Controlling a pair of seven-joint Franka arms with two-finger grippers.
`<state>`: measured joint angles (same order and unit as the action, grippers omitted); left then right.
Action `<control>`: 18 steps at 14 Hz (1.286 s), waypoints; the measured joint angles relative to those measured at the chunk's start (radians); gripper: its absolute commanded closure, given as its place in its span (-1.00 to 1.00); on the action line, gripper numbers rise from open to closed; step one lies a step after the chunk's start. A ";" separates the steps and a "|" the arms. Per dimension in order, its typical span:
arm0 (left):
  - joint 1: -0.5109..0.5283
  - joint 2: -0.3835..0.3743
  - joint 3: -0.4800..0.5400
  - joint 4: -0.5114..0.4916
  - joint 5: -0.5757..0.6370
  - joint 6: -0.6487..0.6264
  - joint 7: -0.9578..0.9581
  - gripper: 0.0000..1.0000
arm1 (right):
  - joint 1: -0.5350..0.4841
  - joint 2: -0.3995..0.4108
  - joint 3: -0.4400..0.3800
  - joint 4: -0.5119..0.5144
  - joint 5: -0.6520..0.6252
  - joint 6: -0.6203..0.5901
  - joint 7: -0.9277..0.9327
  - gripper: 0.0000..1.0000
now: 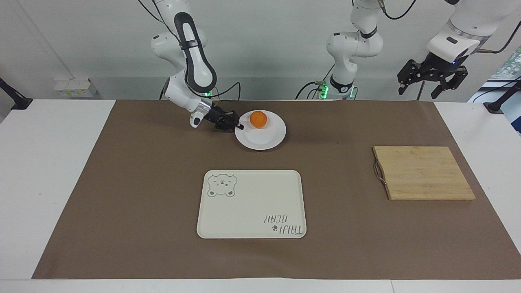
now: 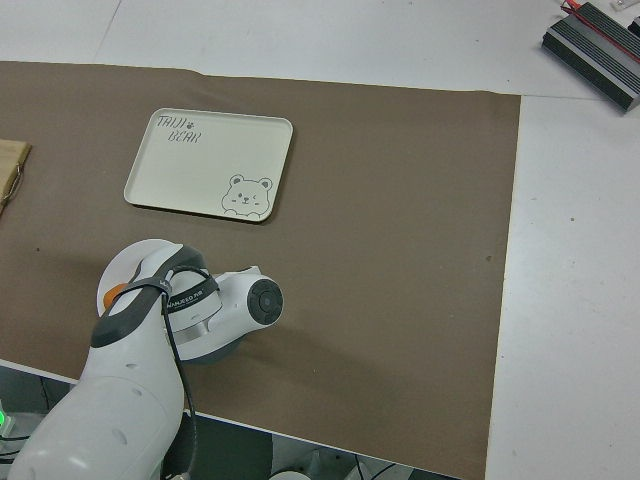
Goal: Place orange and plate with both arms
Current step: 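Slide the plate with the right gripper onto the bear tray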
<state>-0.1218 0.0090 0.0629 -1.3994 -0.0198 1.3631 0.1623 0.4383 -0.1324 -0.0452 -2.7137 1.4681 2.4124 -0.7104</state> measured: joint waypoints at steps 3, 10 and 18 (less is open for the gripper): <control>0.000 0.000 0.000 0.000 0.000 0.000 0.000 -1.00 | 0.000 0.001 0.000 0.007 0.000 0.000 0.000 1.00; 0.000 0.000 0.000 0.000 0.000 0.000 0.000 -1.00 | 0.000 0.027 0.000 0.048 0.000 0.000 -0.020 1.00; 0.000 0.000 0.000 0.000 0.000 0.000 0.000 -1.00 | -0.003 0.035 -0.004 0.102 0.000 0.006 -0.052 1.00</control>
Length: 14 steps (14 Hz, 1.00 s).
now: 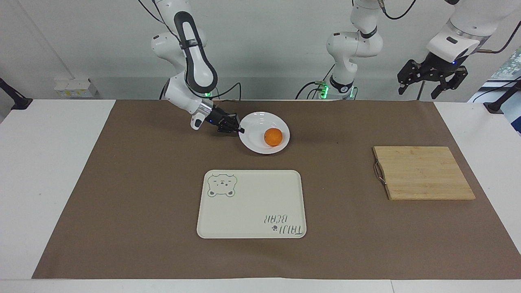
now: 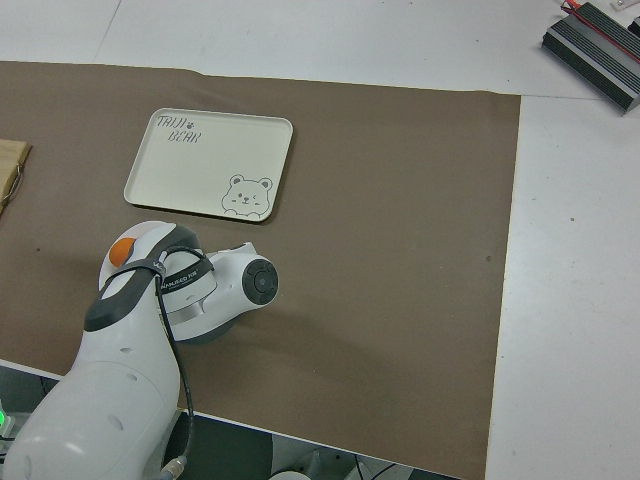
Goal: Place orange and plate with both arms
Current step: 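Slide the plate with the right gripper onto the bear tray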
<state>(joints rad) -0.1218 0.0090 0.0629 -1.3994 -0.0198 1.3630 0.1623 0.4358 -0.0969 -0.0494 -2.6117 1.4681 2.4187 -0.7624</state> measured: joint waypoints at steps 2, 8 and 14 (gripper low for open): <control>0.000 0.000 0.000 0.000 0.000 0.000 0.000 -1.00 | -0.002 0.000 -0.002 0.017 0.000 0.000 0.003 1.00; 0.000 0.000 0.000 0.000 0.000 0.000 0.000 -1.00 | -0.047 -0.001 -0.004 0.089 0.001 -0.051 0.066 1.00; 0.000 0.000 0.000 0.000 0.000 0.000 0.000 -1.00 | -0.195 0.044 -0.009 0.197 -0.013 -0.167 0.130 1.00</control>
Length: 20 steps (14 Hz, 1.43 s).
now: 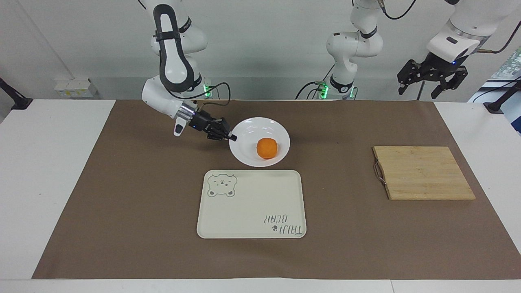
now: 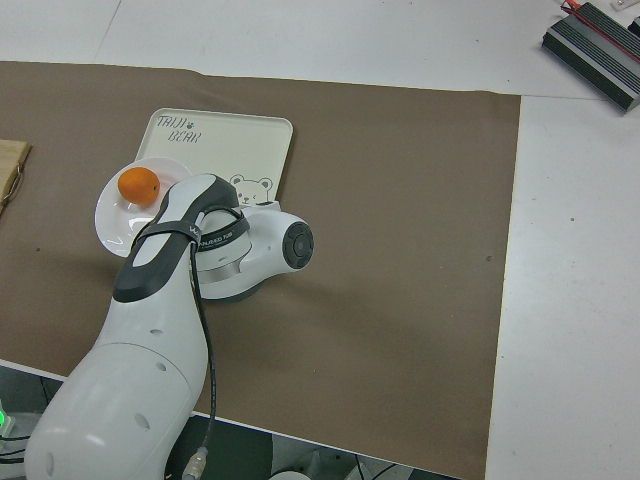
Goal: Place orange and plate with both arms
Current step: 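Slide the plate with the right gripper onto the bear tray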
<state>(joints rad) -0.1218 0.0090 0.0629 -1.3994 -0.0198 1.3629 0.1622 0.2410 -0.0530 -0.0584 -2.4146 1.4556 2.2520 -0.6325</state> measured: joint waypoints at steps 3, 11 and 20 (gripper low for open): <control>0.000 0.000 0.000 0.000 0.000 0.000 0.000 -1.00 | -0.054 0.065 -0.001 0.104 -0.088 -0.032 0.082 1.00; 0.000 0.000 0.000 0.000 0.000 0.000 0.000 -1.00 | -0.093 0.310 -0.002 0.458 -0.194 -0.032 0.253 1.00; 0.000 0.000 0.000 0.000 0.000 0.000 0.000 -1.00 | -0.061 0.445 0.008 0.491 -0.194 -0.025 0.224 1.00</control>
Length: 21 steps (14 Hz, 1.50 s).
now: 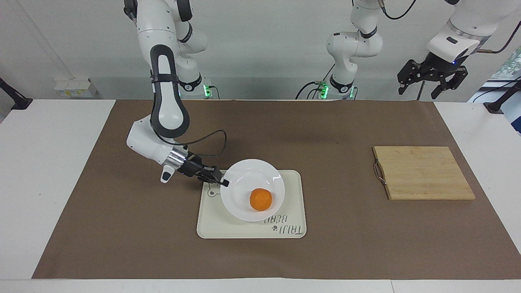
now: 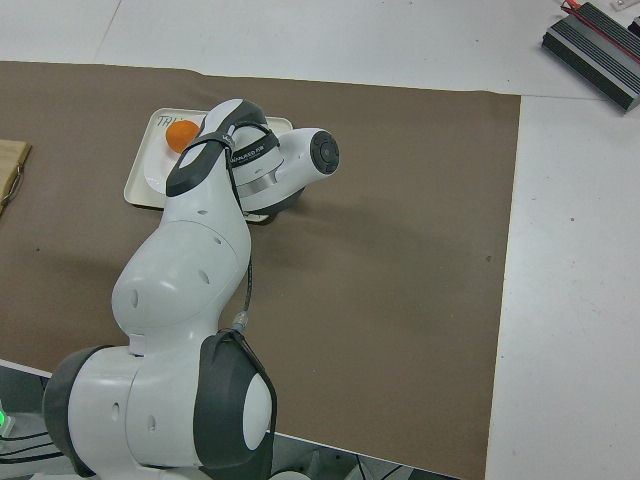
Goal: Place orange and plate with both arms
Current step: 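Slide the plate with the right gripper onto the bear tray, then release the plate rim and open the right gripper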
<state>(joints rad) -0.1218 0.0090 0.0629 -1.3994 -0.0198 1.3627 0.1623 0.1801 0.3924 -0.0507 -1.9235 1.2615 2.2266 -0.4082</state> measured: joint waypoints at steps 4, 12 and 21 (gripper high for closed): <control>0.000 0.000 0.000 0.000 0.000 0.000 0.000 -1.00 | 0.024 -0.005 0.002 -0.033 0.000 0.017 -0.037 1.00; 0.000 0.000 0.000 0.000 0.000 0.000 0.000 -1.00 | 0.032 -0.013 0.002 -0.051 0.031 0.041 -0.100 1.00; 0.000 0.000 0.000 0.000 0.000 0.000 0.000 -1.00 | 0.053 -0.013 0.002 -0.075 0.043 0.090 -0.112 1.00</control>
<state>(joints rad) -0.1219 0.0090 0.0629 -1.3994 -0.0198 1.3625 0.1623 0.2336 0.3795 -0.0486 -1.9989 1.3043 2.3161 -0.5201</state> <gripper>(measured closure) 0.000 0.952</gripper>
